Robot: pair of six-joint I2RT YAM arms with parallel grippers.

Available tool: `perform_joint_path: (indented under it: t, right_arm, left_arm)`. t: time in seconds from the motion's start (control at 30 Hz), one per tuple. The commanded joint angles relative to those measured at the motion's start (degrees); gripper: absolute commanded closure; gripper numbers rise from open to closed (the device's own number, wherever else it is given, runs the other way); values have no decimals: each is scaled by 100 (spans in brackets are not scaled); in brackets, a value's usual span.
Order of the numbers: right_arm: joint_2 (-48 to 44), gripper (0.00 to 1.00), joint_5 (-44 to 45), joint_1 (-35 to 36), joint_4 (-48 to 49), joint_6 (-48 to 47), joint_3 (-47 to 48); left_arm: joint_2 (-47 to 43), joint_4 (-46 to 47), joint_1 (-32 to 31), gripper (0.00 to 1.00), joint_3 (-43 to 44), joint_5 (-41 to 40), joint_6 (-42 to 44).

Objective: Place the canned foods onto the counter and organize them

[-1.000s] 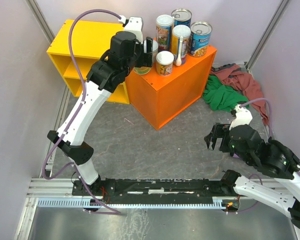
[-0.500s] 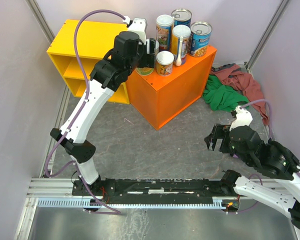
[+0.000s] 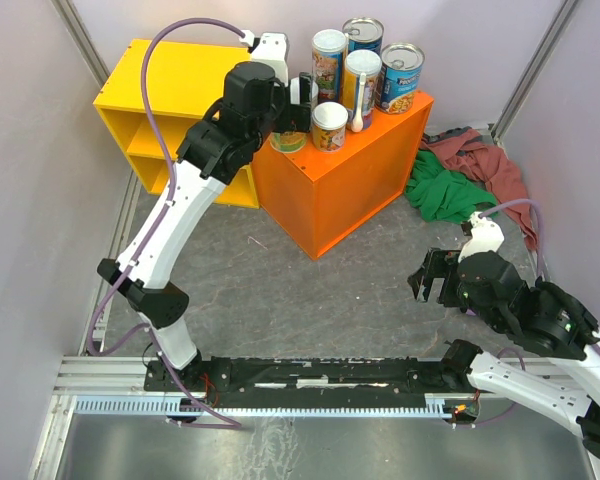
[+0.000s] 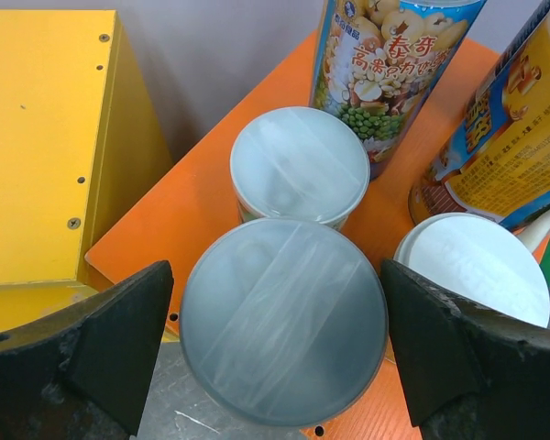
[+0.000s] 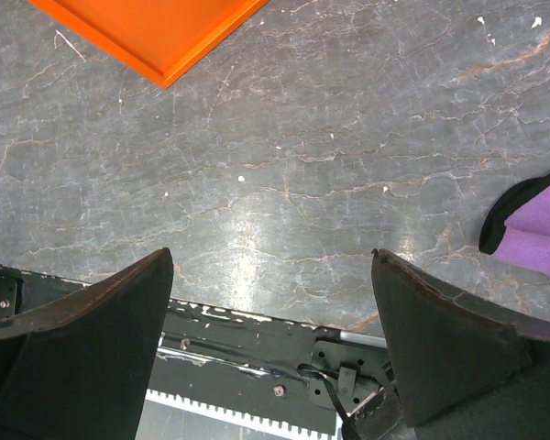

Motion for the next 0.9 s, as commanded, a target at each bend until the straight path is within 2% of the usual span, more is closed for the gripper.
perform_joint_path:
  t: [0.0, 0.2, 0.47, 0.6, 0.77, 0.87]
  right_arm:
    - [-2, 4, -10, -20, 157, 46, -1]
    - [-19, 4, 28, -23, 95, 31, 29]
    - [-21, 0, 409, -23, -31, -179, 230]
    - [121, 1, 1078, -23, -380, -178, 435]
    - [413, 1, 1962, -20, -923, 67, 659]
    - [517, 1, 2340, -23, -1134, 218, 746]
  left_arm:
    - [-371, 450, 32, 1, -93, -108, -243]
    - [-674, 760, 31, 1, -439, -90, -508]
    - [-2099, 1849, -21, 1, -2117, -507, -1164]
    - [-2735, 1911, -326, 1, -2914, -1137, -1154]
    - [-3675, 2223, -1045, 1, -4197, -2402, -866]
    - [-4275, 2316, -1539, 1, -5063, -2966, -1029]
